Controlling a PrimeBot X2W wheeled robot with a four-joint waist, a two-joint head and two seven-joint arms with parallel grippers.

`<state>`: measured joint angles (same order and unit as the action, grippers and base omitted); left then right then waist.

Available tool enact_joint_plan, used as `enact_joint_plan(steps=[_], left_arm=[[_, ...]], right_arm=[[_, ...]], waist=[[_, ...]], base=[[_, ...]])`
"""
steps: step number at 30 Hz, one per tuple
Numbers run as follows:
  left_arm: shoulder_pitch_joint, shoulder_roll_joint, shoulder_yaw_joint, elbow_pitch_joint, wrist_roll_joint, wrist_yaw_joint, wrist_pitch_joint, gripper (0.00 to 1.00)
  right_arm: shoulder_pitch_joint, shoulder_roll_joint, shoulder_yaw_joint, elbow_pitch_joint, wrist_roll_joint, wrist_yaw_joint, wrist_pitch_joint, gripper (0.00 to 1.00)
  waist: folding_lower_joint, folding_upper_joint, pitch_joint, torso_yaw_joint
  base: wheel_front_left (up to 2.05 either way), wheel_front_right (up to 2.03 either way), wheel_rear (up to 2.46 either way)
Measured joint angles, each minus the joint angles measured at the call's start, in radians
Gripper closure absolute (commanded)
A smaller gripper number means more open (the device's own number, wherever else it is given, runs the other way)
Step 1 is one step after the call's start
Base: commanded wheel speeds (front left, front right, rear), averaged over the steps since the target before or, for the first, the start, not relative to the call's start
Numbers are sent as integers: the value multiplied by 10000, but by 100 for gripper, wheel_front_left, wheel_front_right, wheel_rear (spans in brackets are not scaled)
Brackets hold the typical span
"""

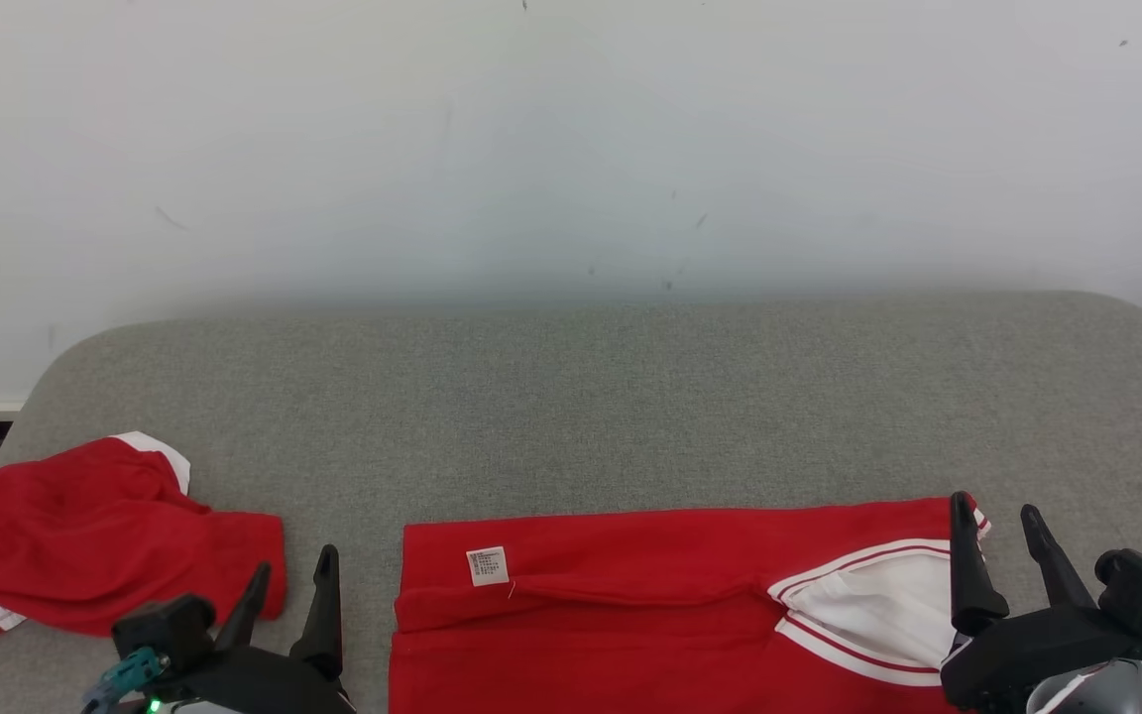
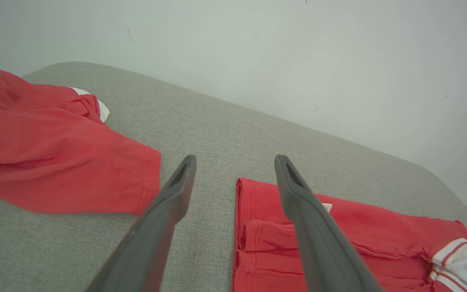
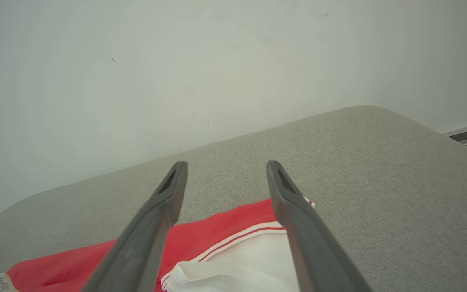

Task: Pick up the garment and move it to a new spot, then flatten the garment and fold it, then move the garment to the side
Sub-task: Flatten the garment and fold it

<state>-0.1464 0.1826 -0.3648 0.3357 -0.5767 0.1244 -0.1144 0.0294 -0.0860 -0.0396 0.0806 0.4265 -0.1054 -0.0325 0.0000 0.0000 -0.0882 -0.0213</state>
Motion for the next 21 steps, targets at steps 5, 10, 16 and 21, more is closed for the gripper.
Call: enact_joint_plan(steps=[5, 10, 16, 21], left_arm=[[1, -8, 17, -92, 107, 0, 98, 0], [9, -40, 52, -245, 221, 0, 228, 0], [7, -222, 33, -261, 424, 0, 366, 0], [-7, -270, -84, -234, 514, 0, 522, 0]], right_arm=[[-131, -215, 100, 159, -178, 0, 345, 0], [-391, -1080, 107, 583, -443, -4, 1751, 0], [-920, -1962, 12, 1103, -422, 2, 3893, 0], [-1004, -2675, 314, 1820, -318, 372, 5712, 0]], waist=[[0, 0, 48, -20], [-1, 0, 121, -38], [1, 0, 261, 15], [1, -1, 274, 177]], base=[[0, 0, 0], [0, 0, 0], [0, 0, 0], [0, 0, 0]])
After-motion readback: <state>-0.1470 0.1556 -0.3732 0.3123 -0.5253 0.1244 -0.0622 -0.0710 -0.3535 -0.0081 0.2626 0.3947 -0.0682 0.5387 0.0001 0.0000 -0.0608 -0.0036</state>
